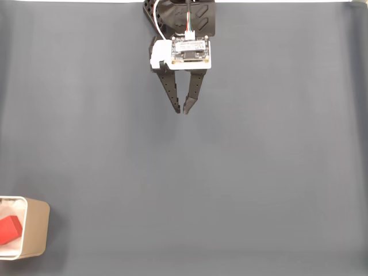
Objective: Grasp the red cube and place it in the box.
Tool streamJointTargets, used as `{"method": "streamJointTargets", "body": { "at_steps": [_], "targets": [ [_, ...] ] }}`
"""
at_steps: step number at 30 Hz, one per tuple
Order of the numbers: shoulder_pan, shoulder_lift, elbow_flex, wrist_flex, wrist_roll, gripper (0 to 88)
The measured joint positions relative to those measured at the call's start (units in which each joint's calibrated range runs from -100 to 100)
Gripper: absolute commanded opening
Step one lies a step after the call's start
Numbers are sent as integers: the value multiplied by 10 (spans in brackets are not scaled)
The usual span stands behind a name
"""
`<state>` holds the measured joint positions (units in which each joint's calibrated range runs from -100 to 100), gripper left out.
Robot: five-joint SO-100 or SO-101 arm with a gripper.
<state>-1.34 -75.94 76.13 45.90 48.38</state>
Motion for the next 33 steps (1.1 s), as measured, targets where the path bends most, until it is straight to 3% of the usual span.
{"method": "streamJointTargets", "body": {
  "at_steps": [15, 33],
  "targets": [
    [-1, -182, 216, 38, -3, 0],
    [2, -233, 232, 219, -13, 0]
  ]
}}
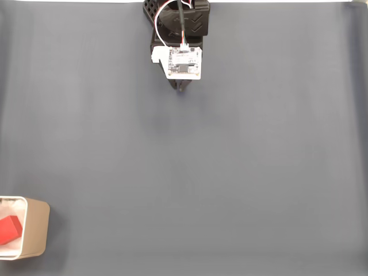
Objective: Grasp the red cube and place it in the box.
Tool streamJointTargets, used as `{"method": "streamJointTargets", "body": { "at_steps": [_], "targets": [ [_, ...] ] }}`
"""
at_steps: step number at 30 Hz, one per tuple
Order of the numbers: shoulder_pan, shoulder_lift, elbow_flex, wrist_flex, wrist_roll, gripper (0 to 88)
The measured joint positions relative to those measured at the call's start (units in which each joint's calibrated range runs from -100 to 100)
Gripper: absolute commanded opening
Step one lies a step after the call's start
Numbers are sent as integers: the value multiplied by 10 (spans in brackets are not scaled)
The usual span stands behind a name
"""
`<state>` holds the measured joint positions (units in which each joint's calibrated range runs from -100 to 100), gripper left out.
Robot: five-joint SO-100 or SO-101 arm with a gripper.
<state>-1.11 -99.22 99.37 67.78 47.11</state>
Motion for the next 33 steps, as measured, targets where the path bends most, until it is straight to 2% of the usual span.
{"method": "streamJointTargets", "body": {
  "at_steps": [12, 33],
  "targets": [
    [-1, -8, 0, 64, 5, 1],
    [-1, -8, 0, 68, 10, 1]
  ]
}}
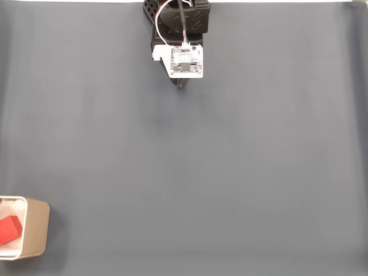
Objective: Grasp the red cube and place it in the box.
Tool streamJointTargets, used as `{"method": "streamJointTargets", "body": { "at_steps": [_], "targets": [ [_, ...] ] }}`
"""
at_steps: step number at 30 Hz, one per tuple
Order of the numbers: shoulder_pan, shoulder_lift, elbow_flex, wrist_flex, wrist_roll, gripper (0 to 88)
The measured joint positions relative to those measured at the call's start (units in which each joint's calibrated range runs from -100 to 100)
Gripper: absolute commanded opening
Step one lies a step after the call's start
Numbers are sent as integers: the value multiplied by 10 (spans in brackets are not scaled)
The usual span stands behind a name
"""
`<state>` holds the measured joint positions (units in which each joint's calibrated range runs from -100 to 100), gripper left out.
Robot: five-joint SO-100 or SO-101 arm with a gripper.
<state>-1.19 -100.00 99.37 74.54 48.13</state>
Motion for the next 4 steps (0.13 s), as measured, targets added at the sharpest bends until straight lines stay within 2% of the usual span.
{"method": "streamJointTargets", "body": {
  "at_steps": [4],
  "targets": [
    [0, 0, 0, 0, 0, 1]
  ]
}}
